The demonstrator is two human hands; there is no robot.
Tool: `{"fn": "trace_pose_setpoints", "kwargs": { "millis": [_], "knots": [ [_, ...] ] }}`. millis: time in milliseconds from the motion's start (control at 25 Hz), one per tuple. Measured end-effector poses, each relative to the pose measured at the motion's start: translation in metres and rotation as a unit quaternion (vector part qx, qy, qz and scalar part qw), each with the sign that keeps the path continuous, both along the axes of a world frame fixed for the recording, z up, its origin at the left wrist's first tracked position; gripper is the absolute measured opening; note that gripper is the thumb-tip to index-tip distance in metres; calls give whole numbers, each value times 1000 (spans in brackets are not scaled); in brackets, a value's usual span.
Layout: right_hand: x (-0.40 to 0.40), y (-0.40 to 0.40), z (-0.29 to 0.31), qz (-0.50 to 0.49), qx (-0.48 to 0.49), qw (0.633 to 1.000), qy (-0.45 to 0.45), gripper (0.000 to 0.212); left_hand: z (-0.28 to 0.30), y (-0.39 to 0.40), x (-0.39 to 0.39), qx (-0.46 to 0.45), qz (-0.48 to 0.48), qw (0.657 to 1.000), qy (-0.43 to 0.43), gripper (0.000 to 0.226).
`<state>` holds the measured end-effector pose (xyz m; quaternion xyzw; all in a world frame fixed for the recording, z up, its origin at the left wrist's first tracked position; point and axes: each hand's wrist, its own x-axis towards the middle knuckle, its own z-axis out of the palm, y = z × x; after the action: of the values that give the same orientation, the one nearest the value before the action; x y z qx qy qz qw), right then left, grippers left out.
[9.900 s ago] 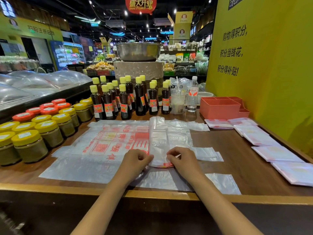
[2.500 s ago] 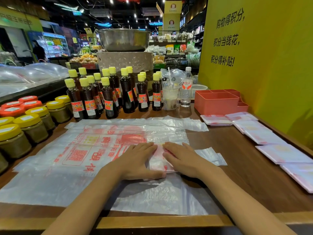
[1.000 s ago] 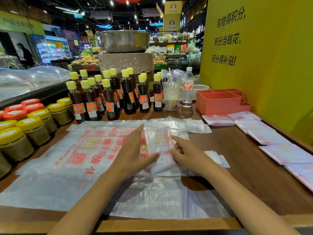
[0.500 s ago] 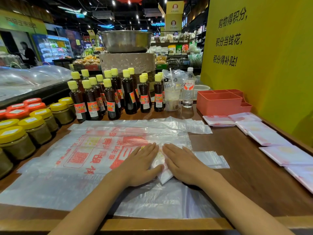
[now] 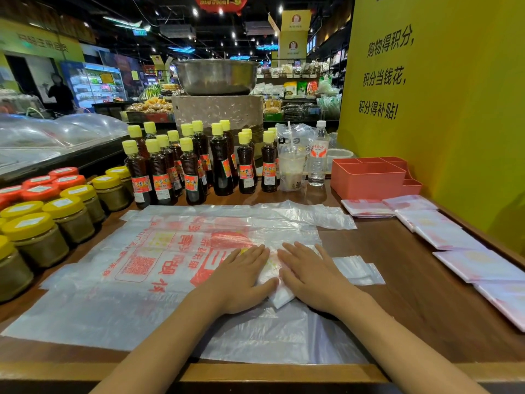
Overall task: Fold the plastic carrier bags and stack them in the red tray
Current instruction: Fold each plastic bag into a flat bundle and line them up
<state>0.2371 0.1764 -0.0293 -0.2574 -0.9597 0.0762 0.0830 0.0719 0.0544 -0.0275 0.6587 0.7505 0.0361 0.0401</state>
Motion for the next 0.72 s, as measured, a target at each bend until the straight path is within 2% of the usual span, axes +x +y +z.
{"fn": "trace_pose_setpoints", "kwargs": {
  "millis": [80, 160, 240, 320, 440, 600, 720],
  "knots": [
    [4, 5, 5, -33, 45, 993, 106, 59, -2, -1, -1, 43, 24, 999, 13, 81],
    [9, 7, 15, -54, 36, 979, 196, 35, 1, -1, -9, 84, 82, 993, 26, 93],
    [12, 1, 21, -66, -5, 980, 186, 20, 3, -2, -15, 107, 120, 986, 42, 93],
    [13, -5, 23, -68, -27, 987, 142, 20, 3, -2, -15, 123, 129, 983, 54, 88],
    [11, -5, 24, -78, -83, 979, 170, 23, 3, -2, -13, 145, 129, 980, 42, 84],
    [13, 1, 25, -102, -176, 947, 247, 20, 6, -6, -12, 152, 78, 985, -17, 68],
    [13, 5, 24, -128, -299, 895, 306, 27, 0, -4, -9, 69, 9, 997, -37, 70]
  ]
}}
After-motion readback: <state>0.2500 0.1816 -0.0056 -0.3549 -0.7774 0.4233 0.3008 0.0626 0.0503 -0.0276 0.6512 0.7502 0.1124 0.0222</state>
